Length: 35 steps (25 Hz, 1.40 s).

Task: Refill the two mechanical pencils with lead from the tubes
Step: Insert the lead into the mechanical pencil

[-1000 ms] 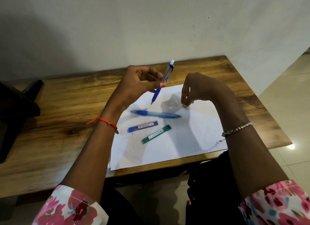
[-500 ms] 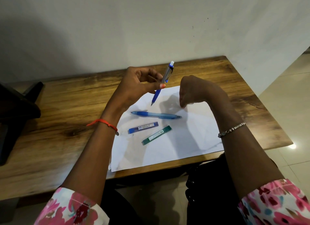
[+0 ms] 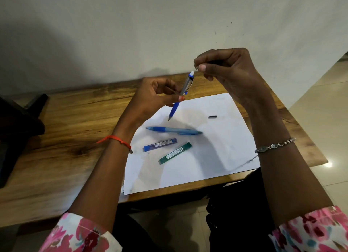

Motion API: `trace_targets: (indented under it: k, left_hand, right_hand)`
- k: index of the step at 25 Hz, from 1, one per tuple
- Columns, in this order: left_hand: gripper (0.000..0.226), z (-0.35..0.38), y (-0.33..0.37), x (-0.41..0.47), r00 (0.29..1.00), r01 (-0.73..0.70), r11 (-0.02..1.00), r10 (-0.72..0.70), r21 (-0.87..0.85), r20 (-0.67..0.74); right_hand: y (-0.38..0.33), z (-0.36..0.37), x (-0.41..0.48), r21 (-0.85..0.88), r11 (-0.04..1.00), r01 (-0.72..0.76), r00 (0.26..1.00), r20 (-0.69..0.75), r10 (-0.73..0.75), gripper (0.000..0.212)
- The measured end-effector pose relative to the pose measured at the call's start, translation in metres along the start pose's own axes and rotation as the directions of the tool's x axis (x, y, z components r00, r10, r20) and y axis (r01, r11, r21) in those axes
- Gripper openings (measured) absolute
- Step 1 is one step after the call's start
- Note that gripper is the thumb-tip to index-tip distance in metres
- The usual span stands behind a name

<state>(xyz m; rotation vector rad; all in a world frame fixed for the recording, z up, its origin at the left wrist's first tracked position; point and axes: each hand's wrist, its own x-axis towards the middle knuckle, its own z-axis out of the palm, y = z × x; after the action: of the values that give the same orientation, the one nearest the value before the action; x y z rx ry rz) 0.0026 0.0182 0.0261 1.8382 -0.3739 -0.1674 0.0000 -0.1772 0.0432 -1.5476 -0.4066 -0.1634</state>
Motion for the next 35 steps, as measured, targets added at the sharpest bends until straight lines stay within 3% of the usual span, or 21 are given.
trace_targets:
  k: [19, 28, 35]
  left_hand:
    - [0.018, -0.002, -0.004, 0.000, 0.999, -0.031, 0.997, 0.032, 0.069, -0.014]
    - [0.023, -0.002, -0.006, 0.001, 0.983, -0.176, 0.975, 0.183, 0.138, -0.036]
    - [0.027, 0.000, -0.005, -0.001, 0.975, -0.212, 0.973, 0.217, 0.090, -0.046]
  right_hand:
    - [-0.015, 0.004, -0.003, -0.246, 0.969, 0.036, 0.999, 0.034, -0.029, 0.019]
    - [-0.020, -0.001, -0.005, -0.299, 0.954, 0.020, 0.999, 0.034, -0.010, 0.026]
    - [-0.019, -0.002, -0.004, -0.291, 0.957, -0.003, 0.999, 0.042, 0.016, 0.018]
